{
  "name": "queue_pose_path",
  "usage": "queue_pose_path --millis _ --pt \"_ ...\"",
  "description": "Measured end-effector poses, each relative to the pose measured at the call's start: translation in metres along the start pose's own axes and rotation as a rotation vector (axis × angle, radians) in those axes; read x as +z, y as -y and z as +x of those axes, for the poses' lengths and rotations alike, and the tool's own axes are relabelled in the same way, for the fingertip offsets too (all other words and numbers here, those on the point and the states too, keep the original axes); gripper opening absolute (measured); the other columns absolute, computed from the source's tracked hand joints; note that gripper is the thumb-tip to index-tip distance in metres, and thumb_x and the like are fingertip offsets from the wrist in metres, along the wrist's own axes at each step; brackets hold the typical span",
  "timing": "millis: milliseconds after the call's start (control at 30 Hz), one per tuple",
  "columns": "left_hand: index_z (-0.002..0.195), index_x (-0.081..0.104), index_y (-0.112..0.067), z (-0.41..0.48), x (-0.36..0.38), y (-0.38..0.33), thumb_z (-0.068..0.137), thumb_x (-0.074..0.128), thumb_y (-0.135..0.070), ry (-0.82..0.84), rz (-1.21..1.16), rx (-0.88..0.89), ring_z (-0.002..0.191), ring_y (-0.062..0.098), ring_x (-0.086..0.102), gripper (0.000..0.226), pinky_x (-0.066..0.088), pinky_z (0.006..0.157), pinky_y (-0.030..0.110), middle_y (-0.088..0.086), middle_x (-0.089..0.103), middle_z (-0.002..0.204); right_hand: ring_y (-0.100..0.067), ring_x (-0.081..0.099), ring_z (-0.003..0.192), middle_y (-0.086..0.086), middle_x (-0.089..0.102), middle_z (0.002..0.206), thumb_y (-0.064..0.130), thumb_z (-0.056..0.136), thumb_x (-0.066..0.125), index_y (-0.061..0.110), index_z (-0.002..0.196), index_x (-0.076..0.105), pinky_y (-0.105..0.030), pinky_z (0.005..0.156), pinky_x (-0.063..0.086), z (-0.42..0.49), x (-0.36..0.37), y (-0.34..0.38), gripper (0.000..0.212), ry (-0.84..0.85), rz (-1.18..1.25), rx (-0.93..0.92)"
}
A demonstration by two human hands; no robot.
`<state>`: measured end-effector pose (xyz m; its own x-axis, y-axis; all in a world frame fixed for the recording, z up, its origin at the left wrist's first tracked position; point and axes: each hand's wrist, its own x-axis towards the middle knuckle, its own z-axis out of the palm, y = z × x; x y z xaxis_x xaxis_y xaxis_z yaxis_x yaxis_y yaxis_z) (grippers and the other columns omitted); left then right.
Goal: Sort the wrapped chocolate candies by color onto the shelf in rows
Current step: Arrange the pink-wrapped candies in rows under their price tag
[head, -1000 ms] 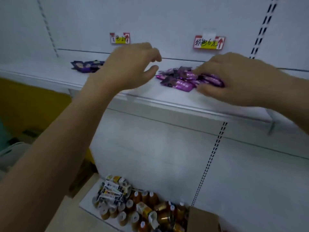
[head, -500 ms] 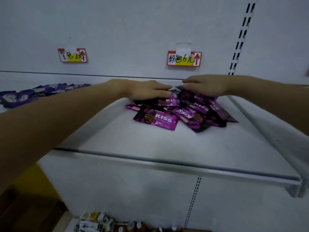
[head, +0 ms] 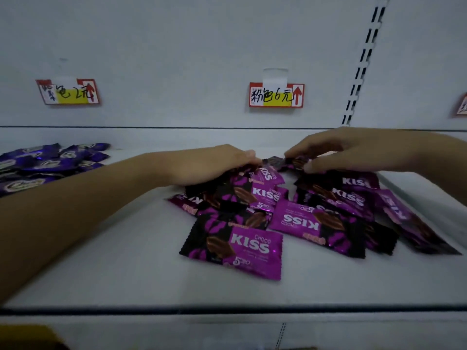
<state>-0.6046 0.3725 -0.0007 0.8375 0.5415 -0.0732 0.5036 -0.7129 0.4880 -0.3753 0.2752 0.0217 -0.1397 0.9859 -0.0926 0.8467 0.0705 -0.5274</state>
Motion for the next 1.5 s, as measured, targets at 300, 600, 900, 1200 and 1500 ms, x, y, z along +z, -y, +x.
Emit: queue_pose_path --millis 300,600,900,1200,1500 --pt "0.129 0.055 -0.019 -0.005 -0.009 0.014 0.087 0.058 -0.045 -0.219 -0.022 -0.15 0.108 0.009 0.058 0.049 0.042 0.091 0.02 -0.008 0.062 0.117 -0.016 0.066 0.088 0.004 0.073 0.09 0.039 0.072 0.074 0.023 0.088 0.071 -0.035 0.086 0.047 0.003 0.0 0.004 0.024 -0.166 -0.014 0.15" --pt "0.122 0.061 -0.013 -0.003 -0.01 0.001 0.081 0.071 -0.014 -0.402 -0.368 -0.039 0.066 -0.002 0.064 0.042 0.048 0.061 0.008 -0.004 0.065 0.078 -0.014 0.057 0.075 0.001 0.064 0.077 0.012 0.088 0.058 0.016 0.078 0.062 -0.027 0.071 0.044 0.01 -0.008 0.0 0.011 -0.241 0.476 0.115" --pt "0.091 0.059 -0.013 -0.009 -0.01 0.006 0.091 0.059 -0.023 -0.519 -0.609 0.006 0.072 0.016 0.063 0.01 0.055 0.075 0.029 0.004 0.072 0.08 -0.018 0.072 0.069 0.0 0.069 0.077 0.021 0.094 0.054 0.019 0.095 0.054 -0.021 0.055 0.054 0.007 -0.008 0.005 0.002 -0.347 0.689 -0.018" --pt "0.079 0.055 -0.02 -0.008 -0.013 0.004 0.089 0.064 -0.02 -0.73 -0.725 0.079 0.062 0.007 0.058 0.014 0.047 0.068 0.025 -0.008 0.068 0.065 -0.02 0.069 0.075 -0.012 0.066 0.097 0.002 0.092 0.052 0.019 0.113 0.058 -0.029 0.072 0.055 0.012 -0.003 0.004 0.027 -0.311 0.59 0.033" --pt "0.119 0.052 -0.012 -0.006 -0.01 0.009 0.084 0.068 -0.007 -0.725 -0.847 -0.009 0.07 0.017 0.072 0.039 0.057 0.066 0.024 0.006 0.072 0.088 -0.023 0.07 0.082 -0.013 0.069 0.099 0.006 0.093 0.054 0.013 0.106 0.061 -0.034 0.081 0.054 0.015 -0.001 0.002 0.016 -0.425 0.623 0.029"
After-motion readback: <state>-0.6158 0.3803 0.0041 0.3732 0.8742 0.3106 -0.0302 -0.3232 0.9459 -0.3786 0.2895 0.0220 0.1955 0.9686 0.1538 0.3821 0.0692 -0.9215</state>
